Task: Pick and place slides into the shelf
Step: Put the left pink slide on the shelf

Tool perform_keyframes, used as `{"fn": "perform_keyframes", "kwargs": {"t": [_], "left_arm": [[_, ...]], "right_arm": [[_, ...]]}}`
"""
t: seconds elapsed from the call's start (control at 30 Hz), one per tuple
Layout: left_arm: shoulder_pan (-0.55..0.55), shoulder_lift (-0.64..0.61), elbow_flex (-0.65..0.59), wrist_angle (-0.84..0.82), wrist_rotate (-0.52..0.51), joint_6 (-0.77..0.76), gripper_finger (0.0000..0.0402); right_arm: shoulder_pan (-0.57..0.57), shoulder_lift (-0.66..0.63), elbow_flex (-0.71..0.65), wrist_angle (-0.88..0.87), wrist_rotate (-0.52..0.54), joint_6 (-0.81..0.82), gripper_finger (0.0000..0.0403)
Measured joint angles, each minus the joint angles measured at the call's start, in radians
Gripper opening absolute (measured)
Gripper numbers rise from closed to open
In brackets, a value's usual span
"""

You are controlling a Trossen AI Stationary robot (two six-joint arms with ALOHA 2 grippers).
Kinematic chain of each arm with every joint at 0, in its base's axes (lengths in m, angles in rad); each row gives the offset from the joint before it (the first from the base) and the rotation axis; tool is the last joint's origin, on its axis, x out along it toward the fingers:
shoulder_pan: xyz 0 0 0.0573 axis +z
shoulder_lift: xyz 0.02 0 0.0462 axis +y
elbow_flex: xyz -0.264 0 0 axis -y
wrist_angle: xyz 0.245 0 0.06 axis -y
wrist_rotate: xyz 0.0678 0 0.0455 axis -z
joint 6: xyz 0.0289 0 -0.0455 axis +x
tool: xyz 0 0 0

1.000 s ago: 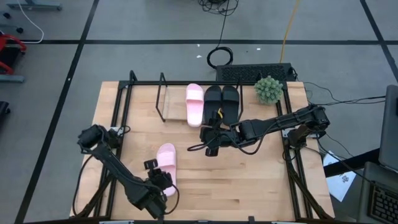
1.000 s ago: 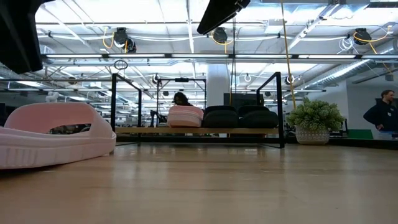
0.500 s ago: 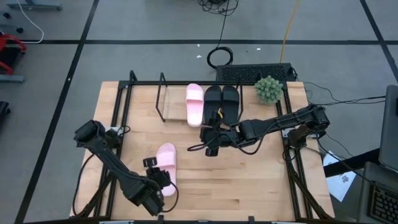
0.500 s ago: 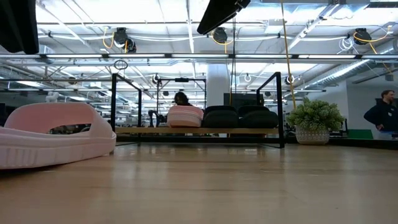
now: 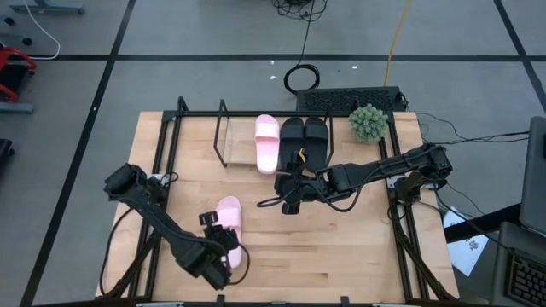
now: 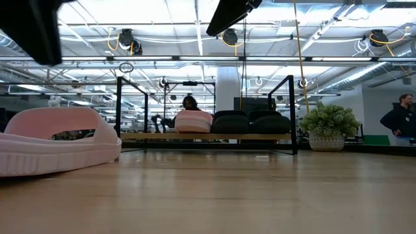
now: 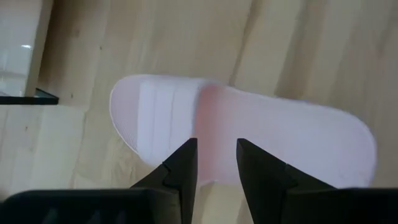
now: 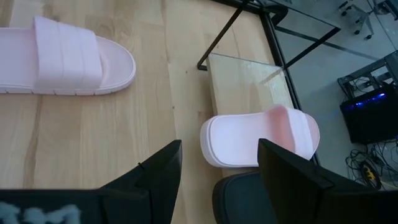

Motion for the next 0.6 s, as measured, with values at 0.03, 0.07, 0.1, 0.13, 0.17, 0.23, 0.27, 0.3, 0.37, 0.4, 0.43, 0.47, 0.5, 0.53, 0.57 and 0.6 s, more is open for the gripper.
{"fn": "perform_keyframes", "kwargs": {"t": [0.03,0.07,0.1,0.13,0.17,0.23,0.27,0.3,0.37,0.4,0.43,0.47,0.5,0.53,0.57,0.6], "left_arm": [[0.003,0.000,-0.004,0.004,-0.002,-0.009,0.0115],[0.007,0.000,-0.008,0.008,-0.002,-0.020,0.0115],[0.009,-0.001,-0.016,0.025,-0.002,-0.028,0.0115],[0.010,-0.001,-0.027,0.051,0.002,-0.031,0.0115],[0.010,0.000,-0.040,0.075,0.007,-0.028,0.0115],[0.010,0.001,-0.050,0.080,0.011,-0.013,0.0115],[0.012,0.000,-0.053,0.076,0.006,-0.015,0.0115],[0.015,-0.001,-0.058,0.075,0.003,-0.023,0.0115],[0.017,0.000,-0.071,0.077,0.002,-0.026,0.0115],[0.018,0.000,-0.079,0.077,0.001,-0.032,0.0115],[0.018,0.000,-0.087,0.076,0.001,-0.038,0.0115],[0.018,0.000,-0.095,0.076,0.001,-0.046,0.0115],[0.018,0.000,-0.105,0.078,0.001,-0.050,0.0115],[0.018,0.000,-0.114,0.078,0.002,-0.051,0.0115],[0.017,0.000,-0.121,0.077,0.002,-0.050,0.0115],[0.017,0.000,-0.127,0.077,0.001,-0.051,0.0115]], "right_arm": [[0.000,0.000,0.000,-0.001,0.000,0.000,0.0201],[0.000,0.000,0.000,-0.002,0.000,0.000,0.0201],[0.000,0.000,0.000,-0.003,0.000,0.000,0.0201],[0.000,0.000,0.000,-0.005,0.000,0.000,0.0201],[0.000,0.000,0.000,-0.005,0.000,0.000,0.0201],[0.000,0.000,0.000,-0.005,0.000,0.000,0.0201],[0.000,0.000,0.000,-0.006,0.000,0.000,0.0201],[0.000,0.000,0.000,-0.007,0.000,0.000,0.0201],[0.000,0.000,0.000,-0.008,0.000,0.000,0.0201],[0.000,0.000,0.000,-0.008,0.000,0.000,0.0201],[0.000,0.000,0.000,-0.008,0.000,0.000,0.0201],[0.000,0.000,0.000,-0.008,0.000,0.000,0.0201],[0.000,0.000,0.000,-0.008,0.000,0.000,0.0201],[0.000,0.000,0.000,-0.008,0.000,0.000,0.0201],[0.000,0.000,0.000,-0.007,0.000,0.000,0.0201],[0.000,0.000,0.000,-0.007,0.000,0.000,0.0201]]}}
